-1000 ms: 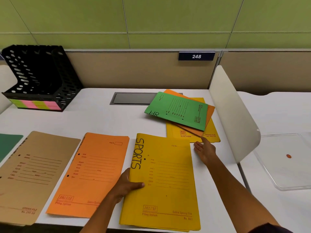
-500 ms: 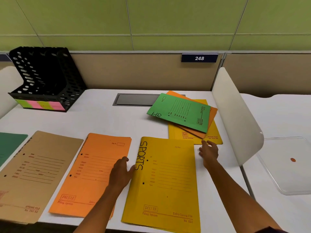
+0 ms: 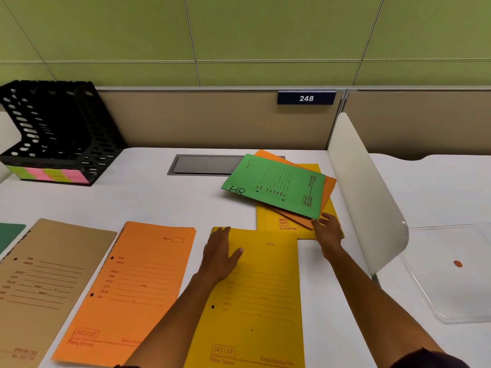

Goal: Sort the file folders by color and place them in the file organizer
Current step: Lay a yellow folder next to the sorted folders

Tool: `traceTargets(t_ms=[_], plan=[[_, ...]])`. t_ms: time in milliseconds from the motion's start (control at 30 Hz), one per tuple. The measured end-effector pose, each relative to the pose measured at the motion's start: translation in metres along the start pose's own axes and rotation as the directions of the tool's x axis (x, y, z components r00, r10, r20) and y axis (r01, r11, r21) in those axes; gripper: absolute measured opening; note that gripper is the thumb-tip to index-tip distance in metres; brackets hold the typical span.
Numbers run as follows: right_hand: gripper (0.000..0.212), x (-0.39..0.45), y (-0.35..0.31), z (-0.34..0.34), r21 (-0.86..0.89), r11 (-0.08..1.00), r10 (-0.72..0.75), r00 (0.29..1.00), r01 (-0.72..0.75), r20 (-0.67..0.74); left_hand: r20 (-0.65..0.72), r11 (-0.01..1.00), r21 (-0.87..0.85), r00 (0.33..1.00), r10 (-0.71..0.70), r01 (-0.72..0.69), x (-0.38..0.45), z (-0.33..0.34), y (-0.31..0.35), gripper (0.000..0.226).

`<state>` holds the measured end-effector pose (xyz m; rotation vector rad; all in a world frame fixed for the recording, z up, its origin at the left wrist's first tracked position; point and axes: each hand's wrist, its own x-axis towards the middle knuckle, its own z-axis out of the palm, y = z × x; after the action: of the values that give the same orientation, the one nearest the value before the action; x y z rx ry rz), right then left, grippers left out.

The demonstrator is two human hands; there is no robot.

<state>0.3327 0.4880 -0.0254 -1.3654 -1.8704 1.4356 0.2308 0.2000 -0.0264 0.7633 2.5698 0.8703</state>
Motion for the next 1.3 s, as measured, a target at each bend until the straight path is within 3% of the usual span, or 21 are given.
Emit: traceTargets(t_ms=[167,233,567,700,867,1100,1300], plan=[[0.061,0.025,-0.002,0.005,-0.333,0.93,-0.122,0.986,0.155,0.117,0.034,0.999,-0.052,0.999,-0.001,0.003,0.014,0.017,0.018,0.075],[0.064,0.032,-0.004,0.007,-0.349,0.924,-0.113,0.983,0.158,0.145,0.035,0.998,-0.065,0.999,-0.002,0.004,0.02,0.023,0.021,0.074],[0.065,0.052,-0.003,0.023,-0.218,0.975,-0.031,0.999,0.033,0.013,0.061,0.995,-0.103,0.998,0.001,0.005,0.035,0.044,0.039,0.067],[0.058,0.051,-0.011,0.022,-0.105,0.993,0.048,0.996,-0.056,-0.076,0.035,0.992,-0.128,0.999,0.012,-0.007,0.041,0.047,0.049,0.06],[0.052,0.047,-0.019,0.017,-0.014,0.987,0.159,0.984,-0.161,-0.079,0.017,0.983,-0.181,1.0,-0.014,0.017,0.049,0.053,0.063,0.057],[0.047,0.042,-0.033,0.023,0.382,0.841,0.386,0.92,-0.383,0.07,0.025,0.922,-0.361,0.989,-0.143,0.142,0.056,0.054,0.084,0.053],[0.028,0.005,-0.047,0.024,0.463,0.773,0.348,0.9,-0.434,0.262,0.127,0.665,-0.669,0.933,-0.337,0.331,0.067,0.052,0.099,0.067]])
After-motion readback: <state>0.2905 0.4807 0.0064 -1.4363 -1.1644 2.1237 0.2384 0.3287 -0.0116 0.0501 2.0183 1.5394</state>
